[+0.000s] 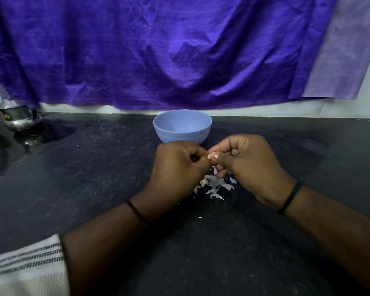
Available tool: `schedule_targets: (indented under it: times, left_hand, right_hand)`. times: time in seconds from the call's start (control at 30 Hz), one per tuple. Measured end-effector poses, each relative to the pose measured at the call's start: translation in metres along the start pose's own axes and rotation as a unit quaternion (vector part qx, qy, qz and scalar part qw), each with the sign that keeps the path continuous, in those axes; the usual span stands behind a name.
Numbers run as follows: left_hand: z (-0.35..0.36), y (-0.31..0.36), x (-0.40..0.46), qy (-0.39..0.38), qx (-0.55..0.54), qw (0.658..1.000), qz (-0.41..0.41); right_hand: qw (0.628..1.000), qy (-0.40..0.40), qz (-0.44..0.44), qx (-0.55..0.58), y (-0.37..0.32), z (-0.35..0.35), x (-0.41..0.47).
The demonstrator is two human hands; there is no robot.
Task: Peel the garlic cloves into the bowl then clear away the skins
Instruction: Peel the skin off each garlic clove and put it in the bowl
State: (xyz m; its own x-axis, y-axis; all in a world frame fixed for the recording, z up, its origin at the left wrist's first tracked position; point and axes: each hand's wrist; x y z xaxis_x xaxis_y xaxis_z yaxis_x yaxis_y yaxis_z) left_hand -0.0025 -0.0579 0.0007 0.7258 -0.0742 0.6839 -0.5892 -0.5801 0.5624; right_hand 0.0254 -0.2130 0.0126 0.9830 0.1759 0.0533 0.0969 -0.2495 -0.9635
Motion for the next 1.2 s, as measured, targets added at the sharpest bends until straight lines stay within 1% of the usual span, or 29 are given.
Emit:
schedule_targets:
  times: [0.13,0.3,0.73,0.83,0.9,0.97,1.07,1.2]
  left_hand:
    - [-0.002,-0.001,0.003,-0.015,-0.049,0.997,-0.053]
    - [-0.003,-0.002,0.004,-0.019,-0.08,0.993,-0.084]
    - [0.0,-0.009,0.004,-0.034,-0.149,0.982,-0.114]
    - [0.001,-0.011,0.005,-0.033,-0.167,0.977,-0.128]
    - [0.001,-0.013,0.005,-0.031,-0.179,0.974,-0.135]
    - [0.001,-0.014,0.006,-0.028,-0.188,0.972,-0.14]
    - [0.002,-0.015,0.006,-0.027,-0.2,0.969,-0.145]
    - [0.002,-0.016,0.007,-0.029,-0.212,0.965,-0.149]
  right_hand:
    - [0.999,-0.018,0.014,0.035,-0.001,-0.006,0.001]
    - [0.999,-0.023,0.016,0.039,0.001,-0.007,0.002]
    - [0.998,-0.054,0.019,0.026,0.004,-0.008,0.004]
    - [0.998,-0.044,0.013,0.039,0.006,-0.007,0.003]
    - [0.999,-0.027,-0.001,0.025,0.007,-0.007,0.004]
    - [1.0,-0.012,-0.022,-0.014,0.008,-0.008,0.006]
    - [0.998,-0.012,-0.037,-0.056,0.01,-0.01,0.007]
    - [0.997,-0.005,-0.049,-0.059,0.008,-0.009,0.005]
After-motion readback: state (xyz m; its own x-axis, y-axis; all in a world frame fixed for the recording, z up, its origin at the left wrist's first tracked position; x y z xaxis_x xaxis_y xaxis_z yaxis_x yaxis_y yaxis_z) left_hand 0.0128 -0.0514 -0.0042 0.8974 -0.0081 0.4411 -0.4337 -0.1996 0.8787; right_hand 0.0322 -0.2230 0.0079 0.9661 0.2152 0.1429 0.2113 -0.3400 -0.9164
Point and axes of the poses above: each hand's wrist, its own x-axis towards the middle knuckle, its own z-axis out of the palm, y = z × x, and after that the axes turned 12 degrees about z, right-handed
